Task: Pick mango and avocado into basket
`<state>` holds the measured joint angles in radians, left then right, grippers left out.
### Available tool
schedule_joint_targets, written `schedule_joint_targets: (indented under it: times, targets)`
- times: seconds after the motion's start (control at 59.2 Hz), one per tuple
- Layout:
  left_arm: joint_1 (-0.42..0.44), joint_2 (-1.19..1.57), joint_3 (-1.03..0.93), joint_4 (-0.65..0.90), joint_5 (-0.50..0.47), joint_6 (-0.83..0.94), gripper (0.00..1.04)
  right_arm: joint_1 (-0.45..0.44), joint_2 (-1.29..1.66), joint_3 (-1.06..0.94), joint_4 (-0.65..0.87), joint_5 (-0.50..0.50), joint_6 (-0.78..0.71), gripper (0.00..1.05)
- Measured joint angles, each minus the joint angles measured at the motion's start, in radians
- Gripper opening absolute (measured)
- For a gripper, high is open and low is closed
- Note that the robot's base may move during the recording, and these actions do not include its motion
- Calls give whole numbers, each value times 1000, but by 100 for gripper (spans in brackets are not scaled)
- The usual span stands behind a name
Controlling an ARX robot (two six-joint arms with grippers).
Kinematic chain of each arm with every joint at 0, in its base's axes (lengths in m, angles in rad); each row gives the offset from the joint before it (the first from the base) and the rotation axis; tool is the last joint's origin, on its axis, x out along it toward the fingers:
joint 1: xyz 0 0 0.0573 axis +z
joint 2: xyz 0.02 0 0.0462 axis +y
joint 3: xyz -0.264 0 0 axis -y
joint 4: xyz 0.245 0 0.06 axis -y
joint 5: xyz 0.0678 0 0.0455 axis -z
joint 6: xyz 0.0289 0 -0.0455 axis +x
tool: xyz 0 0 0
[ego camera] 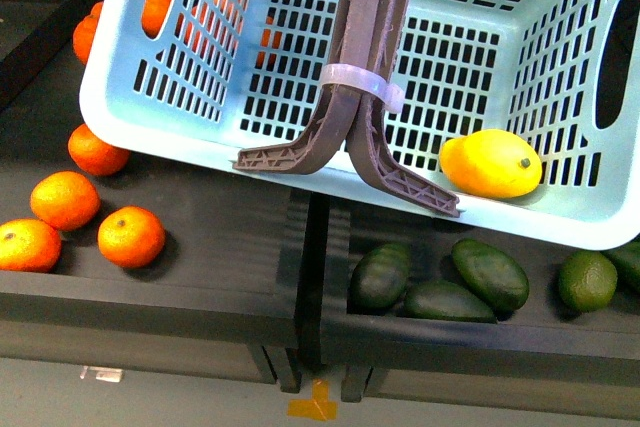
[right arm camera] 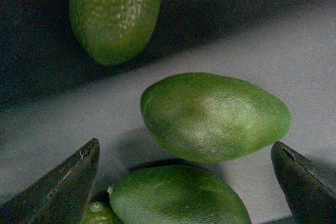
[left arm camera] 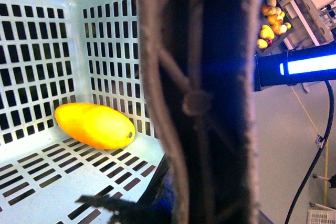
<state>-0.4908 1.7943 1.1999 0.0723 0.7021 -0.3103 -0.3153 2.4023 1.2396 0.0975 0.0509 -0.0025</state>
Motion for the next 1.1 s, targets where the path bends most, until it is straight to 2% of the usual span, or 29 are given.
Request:
schedule_joint_targets:
  times: [0.253,0.693,1.098]
  targets:
    - [0,0,0,0,4,0,4,-21,5,-16,31,-16,-153,96]
    - [0,0,0,0,1,0,4,-27,99,99,13,-54,-207,96]
    - [0,0,0,0,4,0,4,-37,208,162,71,-119,-228,96]
